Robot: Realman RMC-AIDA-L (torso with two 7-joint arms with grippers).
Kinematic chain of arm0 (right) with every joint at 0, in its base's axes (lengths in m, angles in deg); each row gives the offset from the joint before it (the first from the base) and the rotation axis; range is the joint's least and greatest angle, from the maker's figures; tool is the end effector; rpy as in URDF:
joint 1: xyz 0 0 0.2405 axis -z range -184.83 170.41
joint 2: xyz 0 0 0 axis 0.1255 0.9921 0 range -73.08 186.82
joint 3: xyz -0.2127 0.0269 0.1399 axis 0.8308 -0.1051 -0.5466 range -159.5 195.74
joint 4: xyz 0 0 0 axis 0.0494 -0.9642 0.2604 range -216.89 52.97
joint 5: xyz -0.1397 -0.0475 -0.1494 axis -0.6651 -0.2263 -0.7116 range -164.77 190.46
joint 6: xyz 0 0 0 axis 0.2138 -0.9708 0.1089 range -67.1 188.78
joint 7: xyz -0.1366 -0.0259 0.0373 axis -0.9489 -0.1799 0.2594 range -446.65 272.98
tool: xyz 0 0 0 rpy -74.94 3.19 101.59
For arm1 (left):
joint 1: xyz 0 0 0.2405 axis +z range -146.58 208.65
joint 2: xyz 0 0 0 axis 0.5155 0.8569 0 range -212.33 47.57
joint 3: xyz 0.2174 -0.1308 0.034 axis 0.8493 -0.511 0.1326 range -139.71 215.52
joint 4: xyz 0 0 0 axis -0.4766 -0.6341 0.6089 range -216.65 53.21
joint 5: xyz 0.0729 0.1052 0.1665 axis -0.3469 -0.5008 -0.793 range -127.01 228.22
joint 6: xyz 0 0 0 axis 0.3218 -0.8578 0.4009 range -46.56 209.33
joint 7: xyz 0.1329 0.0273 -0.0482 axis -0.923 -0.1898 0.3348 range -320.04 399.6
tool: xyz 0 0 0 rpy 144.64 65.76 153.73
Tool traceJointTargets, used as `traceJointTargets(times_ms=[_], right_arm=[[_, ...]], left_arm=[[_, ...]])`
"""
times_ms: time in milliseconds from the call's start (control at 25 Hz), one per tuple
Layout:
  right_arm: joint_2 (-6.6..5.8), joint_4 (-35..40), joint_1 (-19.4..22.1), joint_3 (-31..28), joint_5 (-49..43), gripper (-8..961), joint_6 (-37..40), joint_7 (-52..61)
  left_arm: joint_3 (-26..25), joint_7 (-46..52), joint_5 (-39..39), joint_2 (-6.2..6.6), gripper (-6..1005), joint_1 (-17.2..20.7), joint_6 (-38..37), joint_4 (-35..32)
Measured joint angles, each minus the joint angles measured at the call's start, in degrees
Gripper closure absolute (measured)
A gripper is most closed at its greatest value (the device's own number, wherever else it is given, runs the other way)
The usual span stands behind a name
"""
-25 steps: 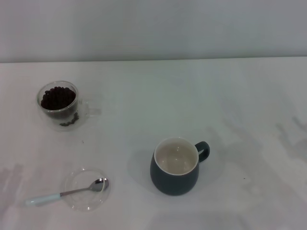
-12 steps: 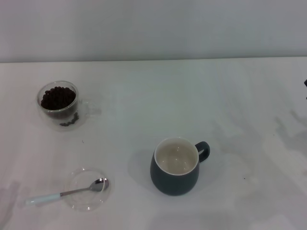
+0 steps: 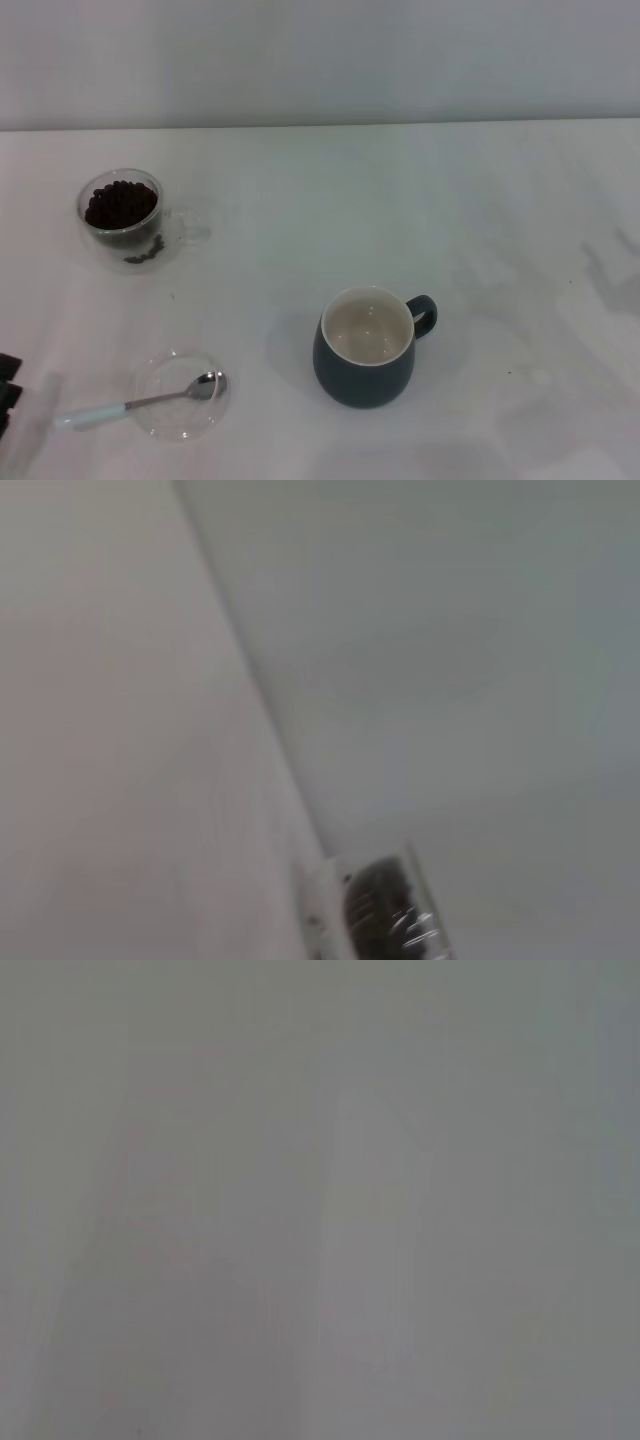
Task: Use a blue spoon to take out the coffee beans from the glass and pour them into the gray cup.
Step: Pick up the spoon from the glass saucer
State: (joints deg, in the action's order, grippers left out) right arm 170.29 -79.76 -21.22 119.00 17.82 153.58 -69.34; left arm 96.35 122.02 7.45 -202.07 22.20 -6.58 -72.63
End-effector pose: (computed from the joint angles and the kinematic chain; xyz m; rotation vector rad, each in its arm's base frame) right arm 0.3610 0.2452 0.0454 -1.6693 0.3045 0.8286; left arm -0.3761 0.1706 -0.0410 -1.2177 -1.7344 -1.4424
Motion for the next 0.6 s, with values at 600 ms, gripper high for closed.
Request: traceJointTargets(times_ms=[600], right_arm=[[-0.74,0.0,-0.65,0.02,-0.03,443,-0.03,-0.1]], left_arm=[[0.09,-0.88,-3.73,-0.23,362,-1.7,1.45,1.46]])
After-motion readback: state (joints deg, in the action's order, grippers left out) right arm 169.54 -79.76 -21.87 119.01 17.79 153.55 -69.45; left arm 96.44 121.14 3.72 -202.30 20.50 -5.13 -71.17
